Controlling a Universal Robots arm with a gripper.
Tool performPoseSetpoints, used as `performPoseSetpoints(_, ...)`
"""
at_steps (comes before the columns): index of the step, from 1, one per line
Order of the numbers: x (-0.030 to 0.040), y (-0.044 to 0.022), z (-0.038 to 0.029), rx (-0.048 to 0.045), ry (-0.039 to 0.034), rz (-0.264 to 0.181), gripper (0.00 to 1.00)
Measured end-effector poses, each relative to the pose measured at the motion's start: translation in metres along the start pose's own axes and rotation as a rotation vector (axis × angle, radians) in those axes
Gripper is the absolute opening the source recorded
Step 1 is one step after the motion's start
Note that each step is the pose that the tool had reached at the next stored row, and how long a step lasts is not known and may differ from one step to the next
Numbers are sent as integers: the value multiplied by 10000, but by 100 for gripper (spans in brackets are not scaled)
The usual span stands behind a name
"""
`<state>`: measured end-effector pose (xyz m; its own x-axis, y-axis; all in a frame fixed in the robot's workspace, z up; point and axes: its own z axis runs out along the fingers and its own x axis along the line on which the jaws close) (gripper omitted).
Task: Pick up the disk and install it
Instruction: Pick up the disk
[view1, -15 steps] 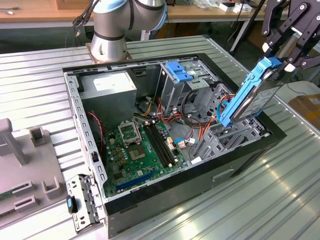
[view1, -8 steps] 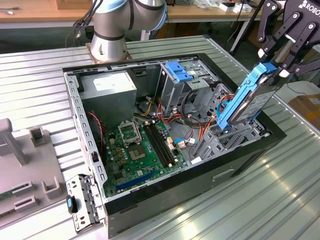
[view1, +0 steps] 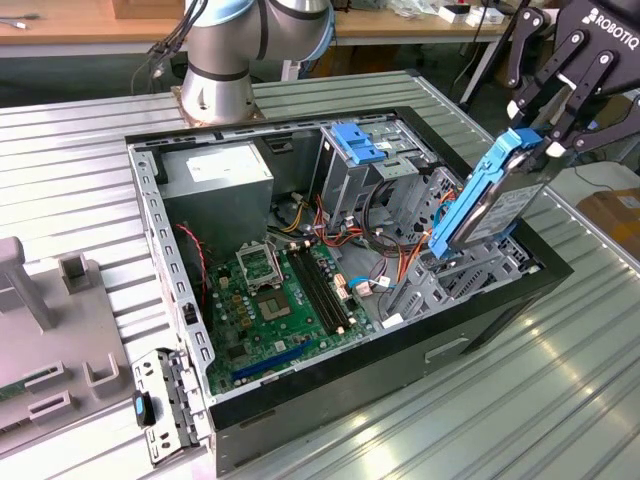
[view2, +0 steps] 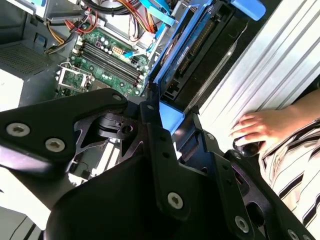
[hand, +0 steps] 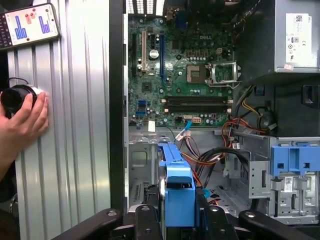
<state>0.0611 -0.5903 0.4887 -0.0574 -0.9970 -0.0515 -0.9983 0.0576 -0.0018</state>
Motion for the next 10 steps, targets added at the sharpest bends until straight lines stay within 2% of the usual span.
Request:
performPoseSetpoints(1, -17, -24, 9, 3, -2, 48, 36)
performPoseSetpoints(5, -14, -24, 67, 3, 0, 49, 36)
performPoseSetpoints(6, -13, -26, 108, 3, -3, 50, 36)
performPoseSetpoints(7, -13, -27, 121, 3, -1, 49, 36)
performPoseSetpoints(10, -17, -39, 129, 3, -3, 47, 36)
